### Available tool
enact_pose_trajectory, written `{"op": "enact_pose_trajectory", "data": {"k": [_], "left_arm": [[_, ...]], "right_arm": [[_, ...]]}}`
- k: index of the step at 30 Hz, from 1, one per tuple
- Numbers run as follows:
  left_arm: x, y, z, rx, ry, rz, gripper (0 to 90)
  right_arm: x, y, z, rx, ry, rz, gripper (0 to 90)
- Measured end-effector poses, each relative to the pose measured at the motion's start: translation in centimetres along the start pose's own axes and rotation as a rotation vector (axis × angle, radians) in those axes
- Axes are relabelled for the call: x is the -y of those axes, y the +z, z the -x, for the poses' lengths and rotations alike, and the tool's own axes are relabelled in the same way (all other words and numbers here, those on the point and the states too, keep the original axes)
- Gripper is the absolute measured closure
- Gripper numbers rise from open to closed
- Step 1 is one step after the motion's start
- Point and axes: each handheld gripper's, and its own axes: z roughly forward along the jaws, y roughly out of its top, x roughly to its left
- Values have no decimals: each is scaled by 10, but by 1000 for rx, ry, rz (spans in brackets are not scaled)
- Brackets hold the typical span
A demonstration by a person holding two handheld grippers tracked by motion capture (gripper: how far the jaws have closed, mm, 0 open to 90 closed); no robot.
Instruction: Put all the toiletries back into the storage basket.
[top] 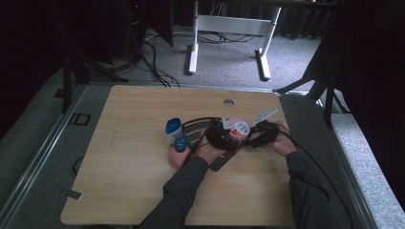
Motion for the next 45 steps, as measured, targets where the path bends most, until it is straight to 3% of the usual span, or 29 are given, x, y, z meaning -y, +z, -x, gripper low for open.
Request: {"op": "enact_pose_trajectory", "data": {"k": [7, 13, 16, 21, 27, 32, 35, 39, 45], "left_arm": [[6, -5, -1, 7, 2, 26, 246], [8, -5, -2, 13, -8, 34, 266], [9, -5, -1, 11, -11, 36, 278], [8, -6, -1, 6, -6, 41, 318], [8, -7, 0, -10, 4, 43, 373], [8, -7, 0, -10, 2, 44, 374], [8, -7, 0, -10, 3, 45, 375], [8, -7, 0, -9, 4, 45, 381], [8, -7, 0, -7, 6, 45, 385]], "right_arm": [[-1, -2, -3, 14, -10, -32, 303], [8, -16, -2, 26, -3, -12, 360], [16, -17, 3, 33, 20, -21, 433], [23, -14, 8, 66, 63, -24, 646], [20, -2, 12, 175, 107, -58, 759], [15, 2, 16, 289, 149, -59, 799], [8, 7, 19, 328, 173, -52, 813], [3, 10, 19, 320, 176, -35, 852], [3, 5, 20, 269, 186, 2, 884]]}}
